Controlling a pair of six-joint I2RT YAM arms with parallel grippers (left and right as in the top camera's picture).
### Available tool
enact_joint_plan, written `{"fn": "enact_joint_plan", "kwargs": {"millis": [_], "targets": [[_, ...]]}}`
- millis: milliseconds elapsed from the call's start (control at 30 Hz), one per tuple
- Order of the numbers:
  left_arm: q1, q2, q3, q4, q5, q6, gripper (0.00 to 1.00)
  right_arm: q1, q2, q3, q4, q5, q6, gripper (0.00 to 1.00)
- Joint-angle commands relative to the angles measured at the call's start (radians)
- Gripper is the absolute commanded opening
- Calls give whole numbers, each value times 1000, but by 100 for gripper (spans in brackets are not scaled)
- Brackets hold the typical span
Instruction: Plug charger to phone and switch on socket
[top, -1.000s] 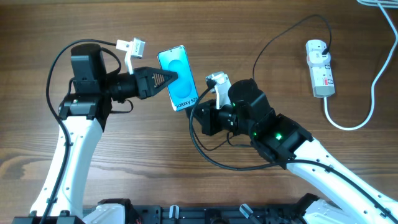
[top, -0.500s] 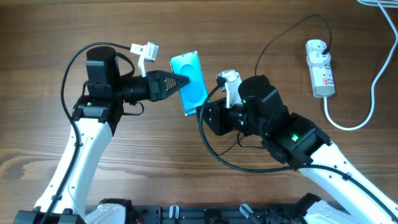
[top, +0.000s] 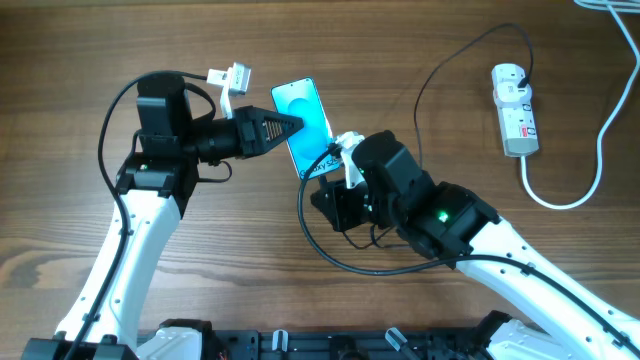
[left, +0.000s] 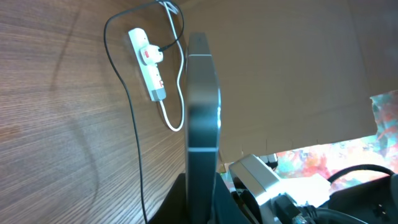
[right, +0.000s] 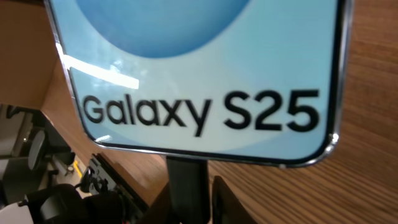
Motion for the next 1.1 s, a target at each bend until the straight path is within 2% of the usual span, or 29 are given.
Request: {"fn": "enact_joint_plan", "kwargs": {"millis": [0,133,267,333,533,733,1067], "targets": [[5,-11,6,8,27,-25,4,2,5,16,22,18,-14,13],[5,-11,6,2,27,-21,4,2,5,16,34,17,-19,5],[5,-11,6,-27,31,-13,4,2,5,16,68,18,-21,5],[4,-11,6,-39,93,52,4,2,5,16,92,18,-21,5],[2,-11,6,-48,209,93,4,0,5,16,145,41,-21,5],[2,-11,6,-169,212,168,4,-1,5,18,178,47,-21,5],[-57,-11,6,-166,199,190,4,-1,5,20,188,47,-19,5]]}}
